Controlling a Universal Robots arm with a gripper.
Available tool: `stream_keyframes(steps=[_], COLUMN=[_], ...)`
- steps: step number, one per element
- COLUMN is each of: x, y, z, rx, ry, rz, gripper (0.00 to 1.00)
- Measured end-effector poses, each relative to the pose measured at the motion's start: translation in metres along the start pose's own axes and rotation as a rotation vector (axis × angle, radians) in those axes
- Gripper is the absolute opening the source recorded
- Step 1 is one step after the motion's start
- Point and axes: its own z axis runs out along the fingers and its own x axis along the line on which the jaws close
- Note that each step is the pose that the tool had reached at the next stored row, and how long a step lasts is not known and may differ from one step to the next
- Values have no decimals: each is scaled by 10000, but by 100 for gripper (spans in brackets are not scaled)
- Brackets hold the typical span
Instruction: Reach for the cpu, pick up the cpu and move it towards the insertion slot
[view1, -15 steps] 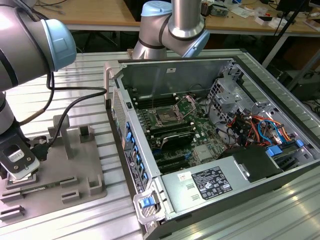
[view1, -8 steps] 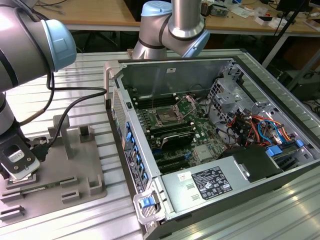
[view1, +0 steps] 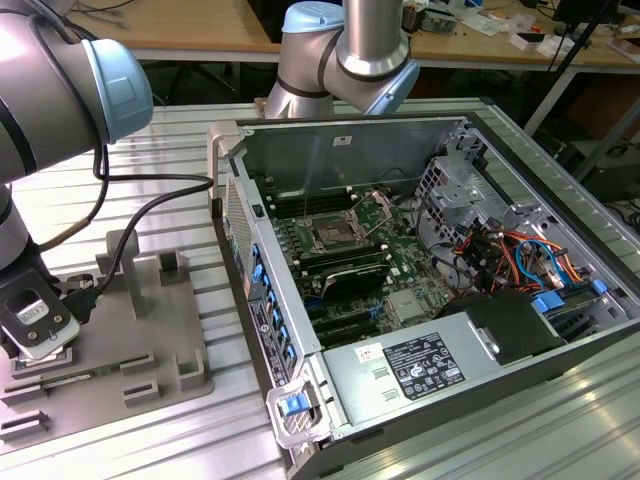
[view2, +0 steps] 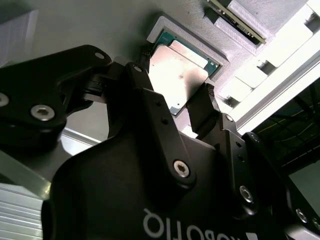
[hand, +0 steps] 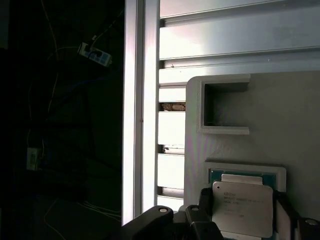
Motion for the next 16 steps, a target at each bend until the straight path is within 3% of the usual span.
stream_keyframes(steps=[6, 8, 16], x=[0, 1, 1], y=[0, 1, 1], z=[-3, -54, -71], rx=[0, -1, 0], ry=[-1, -2, -1], rz=[0, 0, 0], gripper=[55, 55, 55])
